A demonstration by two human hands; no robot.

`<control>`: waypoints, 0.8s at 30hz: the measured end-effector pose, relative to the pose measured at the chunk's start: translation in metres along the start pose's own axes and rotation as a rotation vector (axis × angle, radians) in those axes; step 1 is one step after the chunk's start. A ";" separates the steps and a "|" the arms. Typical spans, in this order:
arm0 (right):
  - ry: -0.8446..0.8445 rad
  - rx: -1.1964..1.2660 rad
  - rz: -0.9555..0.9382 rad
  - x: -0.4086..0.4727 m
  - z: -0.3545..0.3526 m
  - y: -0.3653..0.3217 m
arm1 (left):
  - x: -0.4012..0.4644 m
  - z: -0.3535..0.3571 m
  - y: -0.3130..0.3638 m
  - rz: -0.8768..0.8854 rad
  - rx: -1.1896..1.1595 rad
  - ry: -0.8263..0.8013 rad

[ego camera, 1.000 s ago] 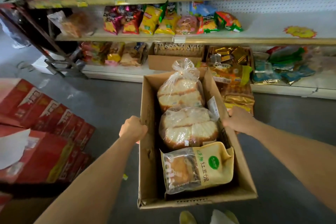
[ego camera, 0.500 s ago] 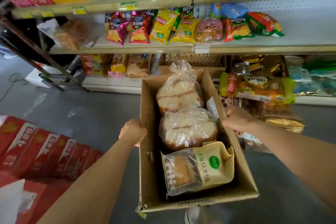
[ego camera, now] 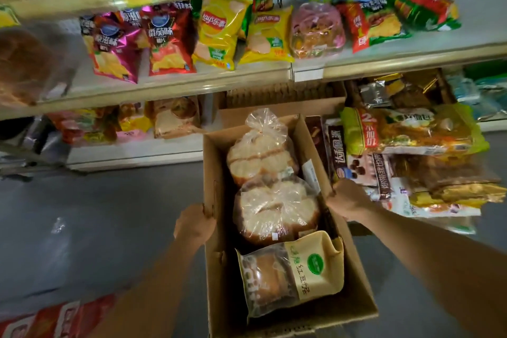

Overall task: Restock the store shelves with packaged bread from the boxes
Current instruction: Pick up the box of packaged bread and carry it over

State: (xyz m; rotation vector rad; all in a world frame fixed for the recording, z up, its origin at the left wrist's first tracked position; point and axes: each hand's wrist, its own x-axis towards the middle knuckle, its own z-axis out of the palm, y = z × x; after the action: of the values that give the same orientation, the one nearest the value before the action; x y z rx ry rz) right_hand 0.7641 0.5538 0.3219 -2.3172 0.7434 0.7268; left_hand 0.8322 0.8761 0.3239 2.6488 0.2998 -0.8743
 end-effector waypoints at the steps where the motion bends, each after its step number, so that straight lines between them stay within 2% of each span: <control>1: 0.004 0.003 0.016 0.013 0.008 -0.005 | 0.019 0.001 -0.002 0.012 0.013 -0.007; 6: 0.033 0.064 0.108 0.077 0.056 -0.008 | 0.107 0.023 -0.009 0.061 0.044 -0.034; 12: 0.083 0.089 0.173 0.165 0.125 0.013 | 0.206 0.086 -0.018 0.133 0.064 -0.030; 24: 0.230 0.105 0.189 0.266 0.219 0.073 | 0.311 0.214 -0.037 0.123 -0.021 0.021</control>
State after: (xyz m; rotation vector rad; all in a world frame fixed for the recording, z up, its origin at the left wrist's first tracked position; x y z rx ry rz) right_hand 0.8334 0.5653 -0.0233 -2.2784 1.0889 0.4908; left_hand 0.9517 0.8588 -0.0361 2.6267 0.1483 -0.8006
